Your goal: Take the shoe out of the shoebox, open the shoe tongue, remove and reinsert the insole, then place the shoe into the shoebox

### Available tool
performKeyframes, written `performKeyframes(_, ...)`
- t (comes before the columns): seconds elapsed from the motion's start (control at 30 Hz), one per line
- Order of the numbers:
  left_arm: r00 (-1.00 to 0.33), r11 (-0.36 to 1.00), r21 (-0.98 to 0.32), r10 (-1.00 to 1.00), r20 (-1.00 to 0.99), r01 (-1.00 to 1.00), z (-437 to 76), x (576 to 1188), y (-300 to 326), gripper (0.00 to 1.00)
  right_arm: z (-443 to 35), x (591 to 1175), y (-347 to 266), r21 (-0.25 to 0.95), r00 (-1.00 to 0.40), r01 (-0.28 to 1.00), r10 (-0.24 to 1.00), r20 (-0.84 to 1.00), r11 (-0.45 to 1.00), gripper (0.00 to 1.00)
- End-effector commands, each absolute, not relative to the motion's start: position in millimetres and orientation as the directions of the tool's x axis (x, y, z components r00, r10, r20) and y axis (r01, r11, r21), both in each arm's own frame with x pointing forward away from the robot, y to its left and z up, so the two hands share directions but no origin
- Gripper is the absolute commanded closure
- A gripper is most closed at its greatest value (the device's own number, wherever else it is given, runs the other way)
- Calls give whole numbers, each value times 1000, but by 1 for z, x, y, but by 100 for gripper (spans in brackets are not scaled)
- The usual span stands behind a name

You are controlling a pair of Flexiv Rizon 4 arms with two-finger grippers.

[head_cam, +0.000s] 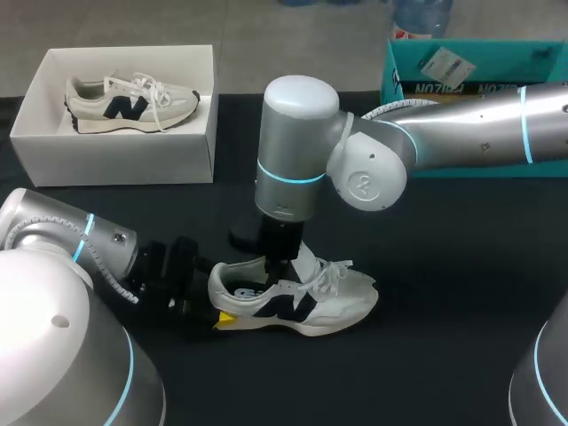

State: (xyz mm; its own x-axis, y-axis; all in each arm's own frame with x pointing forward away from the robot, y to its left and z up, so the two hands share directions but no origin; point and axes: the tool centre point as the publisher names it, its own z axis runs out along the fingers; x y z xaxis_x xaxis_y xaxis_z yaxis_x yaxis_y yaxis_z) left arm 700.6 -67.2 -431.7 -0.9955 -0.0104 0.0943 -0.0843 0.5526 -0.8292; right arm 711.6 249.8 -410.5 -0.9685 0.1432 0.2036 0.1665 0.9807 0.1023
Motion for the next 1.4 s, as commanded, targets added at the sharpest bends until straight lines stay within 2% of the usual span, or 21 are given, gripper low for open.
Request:
performKeyframes(0.03,-996,558,-826,-10,94,-84,-439,701,-68,100,-428,710,252,108,-955,177,143,261,978,74)
performKeyframes(0.07,-996,558,-826,-10,94,-84,-439,701,-68,100,-429,709,252,109,-951,184,150,269,977,77)
performKeyframes(0.13,-996,558,-826,-10,94,-84,-439,701,-68,100,-431,707,251,108,-948,192,156,277,975,91)
performKeyframes(0.23,-996,558,-826,-10,94,-84,-439,701,-68,100,-432,705,250,111,-945,200,162,284,974,100)
performKeyframes(0.4,-996,558,-826,-10,94,-84,-439,701,-68,100,-423,701,247,106,-940,220,182,288,970,100)
performKeyframes(0.8,-996,558,-826,-10,94,-84,-439,701,-68,100,-368,696,244,106,-964,214,191,187,971,100)
performKeyframes(1.4,-996,558,-826,-10,94,-84,-439,701,-68,100,-347,701,238,160,-973,230,225,51,960,100)
